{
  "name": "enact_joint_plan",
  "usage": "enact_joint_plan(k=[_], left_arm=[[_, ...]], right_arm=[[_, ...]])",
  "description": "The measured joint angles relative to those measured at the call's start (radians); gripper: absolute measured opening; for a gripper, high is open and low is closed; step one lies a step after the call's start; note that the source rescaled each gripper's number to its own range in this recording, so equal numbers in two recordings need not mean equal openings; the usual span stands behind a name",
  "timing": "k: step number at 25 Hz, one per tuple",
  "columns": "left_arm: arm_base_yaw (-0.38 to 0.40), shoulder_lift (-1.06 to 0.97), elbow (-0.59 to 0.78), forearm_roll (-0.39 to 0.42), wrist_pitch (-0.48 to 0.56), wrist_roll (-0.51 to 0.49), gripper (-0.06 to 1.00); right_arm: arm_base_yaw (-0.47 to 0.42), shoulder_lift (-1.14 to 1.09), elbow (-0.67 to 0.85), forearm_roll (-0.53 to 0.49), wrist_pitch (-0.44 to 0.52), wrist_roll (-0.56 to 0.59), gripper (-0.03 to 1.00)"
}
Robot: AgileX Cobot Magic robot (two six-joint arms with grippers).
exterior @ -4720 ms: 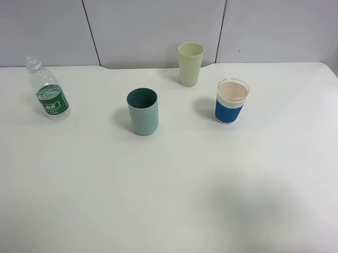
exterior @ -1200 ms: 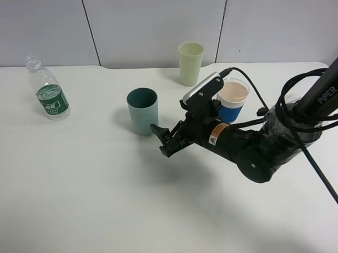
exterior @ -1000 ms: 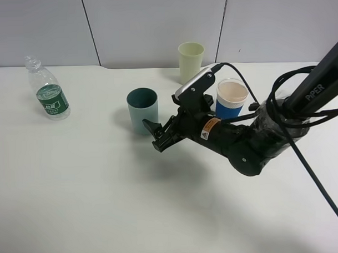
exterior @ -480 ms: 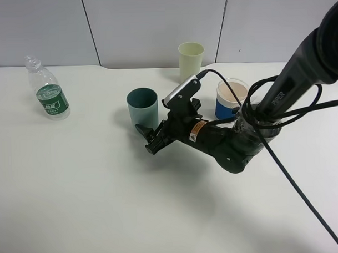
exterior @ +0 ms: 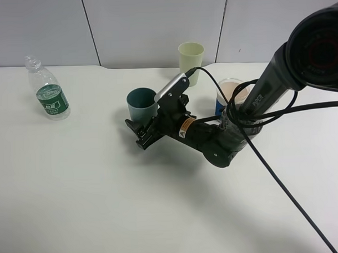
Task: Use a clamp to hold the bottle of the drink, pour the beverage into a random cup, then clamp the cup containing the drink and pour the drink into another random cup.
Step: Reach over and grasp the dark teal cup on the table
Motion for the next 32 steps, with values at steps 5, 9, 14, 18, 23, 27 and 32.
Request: enact_joint_plan(k=[5,9,14,18,23,27,32], left_arm=[[0.0,0.0,0.0,0.0,0.0,0.0,1.0],[0.0,0.0,0.0,0.0,0.0,0.0,1.0],[0.0,0.0,0.0,0.0,0.0,0.0,1.0],[0.0,0.0,0.0,0.0,0.0,0.0,1.0],[0.0,0.0,0.0,0.0,0.0,0.0,1.0],[0.0,0.0,0.0,0.0,0.0,0.0,1.0],[0.0,0.0,0.0,0.0,0.0,0.0,1.0]], right_arm=[[0.0,0.001,-0.023,-0.008,-0.01,0.0,0.71],[0.0,0.004,-0.023,-0.008,-0.011,0.0,0.71],[0.0,0.004,-0.023,-0.008,-0.006,0.0,0.71],[0.0,0.004,-0.023,-0.015,0.013,0.006,0.0],[0.0,0.005,-0.024,-0.035,0.016,0.009,0.02],[0.0,0.005,-0.024,-0.035,0.016,0.013,0.02],[0.0,0.005,-0.024,-0.034,0.016,0.056,0.02]])
